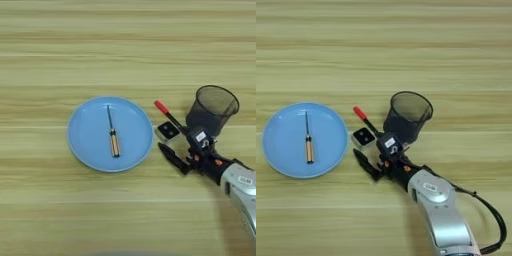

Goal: Move the objects on the table

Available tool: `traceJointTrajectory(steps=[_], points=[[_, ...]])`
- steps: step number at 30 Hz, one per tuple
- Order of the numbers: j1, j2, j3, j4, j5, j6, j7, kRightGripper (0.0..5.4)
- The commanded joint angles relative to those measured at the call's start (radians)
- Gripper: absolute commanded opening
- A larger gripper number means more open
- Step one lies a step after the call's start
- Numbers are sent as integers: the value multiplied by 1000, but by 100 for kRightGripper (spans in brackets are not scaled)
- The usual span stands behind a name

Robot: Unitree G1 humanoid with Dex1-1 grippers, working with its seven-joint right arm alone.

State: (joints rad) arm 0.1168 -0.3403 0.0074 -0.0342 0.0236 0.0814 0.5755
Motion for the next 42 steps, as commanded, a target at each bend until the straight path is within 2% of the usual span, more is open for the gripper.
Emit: traceJointTrajectory(steps=[1, 8, 17, 25, 31, 42], points=[[-10, -32, -30, -126, 12, 6, -23, 463], [39, -40, -37, -281, 12, 51, -23, 536], [66, -33, -31, -377, 15, 86, -23, 536], [39, -14, 49, -410, -10, 109, -23, 536], [-7, 14, 135, -414, -50, 159, -43, 536], [-87, 63, 260, -363, -80, 208, -45, 536]])
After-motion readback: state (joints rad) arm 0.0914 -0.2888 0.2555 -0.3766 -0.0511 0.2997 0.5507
